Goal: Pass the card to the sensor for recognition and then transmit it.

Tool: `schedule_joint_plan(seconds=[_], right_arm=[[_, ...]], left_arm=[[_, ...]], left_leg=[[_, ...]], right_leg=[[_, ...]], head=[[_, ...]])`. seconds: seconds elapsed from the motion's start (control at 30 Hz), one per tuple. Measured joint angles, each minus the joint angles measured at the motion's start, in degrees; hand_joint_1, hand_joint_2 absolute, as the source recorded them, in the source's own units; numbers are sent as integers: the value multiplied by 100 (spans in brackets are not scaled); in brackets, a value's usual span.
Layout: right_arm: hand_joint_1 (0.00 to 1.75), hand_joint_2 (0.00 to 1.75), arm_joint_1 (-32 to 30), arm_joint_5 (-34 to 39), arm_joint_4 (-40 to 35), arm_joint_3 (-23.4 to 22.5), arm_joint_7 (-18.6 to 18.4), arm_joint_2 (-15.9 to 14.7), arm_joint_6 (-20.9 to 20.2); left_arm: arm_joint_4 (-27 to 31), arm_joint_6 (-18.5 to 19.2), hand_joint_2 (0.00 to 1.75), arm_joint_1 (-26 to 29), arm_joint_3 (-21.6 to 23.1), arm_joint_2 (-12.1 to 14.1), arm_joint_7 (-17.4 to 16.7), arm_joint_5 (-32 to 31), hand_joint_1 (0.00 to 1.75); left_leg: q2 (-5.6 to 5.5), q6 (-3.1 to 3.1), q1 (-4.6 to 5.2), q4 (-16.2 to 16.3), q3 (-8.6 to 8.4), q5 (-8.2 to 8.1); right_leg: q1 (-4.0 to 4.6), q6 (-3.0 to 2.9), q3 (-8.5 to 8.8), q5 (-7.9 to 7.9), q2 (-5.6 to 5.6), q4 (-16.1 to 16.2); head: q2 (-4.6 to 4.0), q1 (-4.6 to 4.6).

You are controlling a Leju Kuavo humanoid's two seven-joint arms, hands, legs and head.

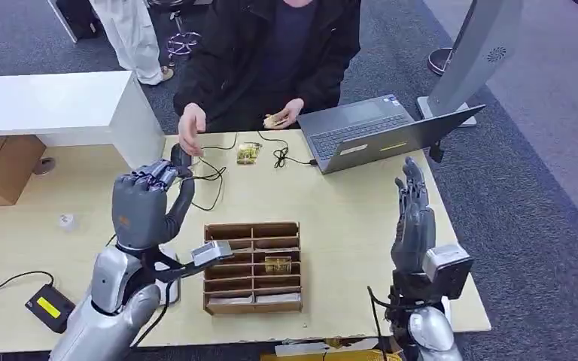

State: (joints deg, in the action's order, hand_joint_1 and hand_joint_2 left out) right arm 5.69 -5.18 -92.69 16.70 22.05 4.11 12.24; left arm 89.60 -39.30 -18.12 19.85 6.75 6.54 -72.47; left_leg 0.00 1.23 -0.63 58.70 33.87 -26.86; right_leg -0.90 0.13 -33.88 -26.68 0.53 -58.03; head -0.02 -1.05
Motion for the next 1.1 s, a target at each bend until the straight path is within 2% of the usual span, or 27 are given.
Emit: schedule_joint_plan(seconds=[0.33, 0.73, 0.77, 0.8, 0.93, 1.1], right_arm=[[0, 0, 256, 94, 168, 256, -7, -2, -94], [0, 0, 331, 118, 264, 352, -22, -17, -124], [0, 0, 332, 118, 267, 354, -22, -20, -124], [0, 0, 333, 118, 271, 354, -22, -22, -124], [0, 0, 334, 118, 304, 369, -22, -26, -122], [0, 0, 331, 135, 308, 376, -22, -35, -98]], left_arm=[[-1233, 223, 175, -902, 9, 35, -184, -492, 175], [-1874, 192, 175, -1211, 155, -13, -352, -656, 175], [-1887, 175, 175, -1217, 160, -22, -357, -663, 79], [-1900, 158, 175, -1221, 164, -33, -367, -673, 0], [-1907, -11, 175, -1220, 168, -74, -424, -768, 0], [-1876, -24, 175, -1171, 168, -109, -389, -754, 0]], left_leg=[[1, 0, 0, 0, 0, 0], [3, 0, 0, 1, 2, 0], [3, 0, 0, 1, 2, -1], [3, 1, 0, 1, 2, -1], [3, 1, 0, 1, 3, -3], [3, 1, 0, 1, 3, -2]], right_leg=[[0, 0, -2, 0, 2, 0], [0, 0, -6, 0, 7, 0], [0, 0, -6, -1, 7, 0], [0, 0, -6, -1, 7, 0], [0, 0, -6, -2, 7, 0], [0, 0, -5, -1, 6, 0]], head=[[0, 0], [0, 0], [0, 0], [0, 2], [0, 0], [0, 0]])
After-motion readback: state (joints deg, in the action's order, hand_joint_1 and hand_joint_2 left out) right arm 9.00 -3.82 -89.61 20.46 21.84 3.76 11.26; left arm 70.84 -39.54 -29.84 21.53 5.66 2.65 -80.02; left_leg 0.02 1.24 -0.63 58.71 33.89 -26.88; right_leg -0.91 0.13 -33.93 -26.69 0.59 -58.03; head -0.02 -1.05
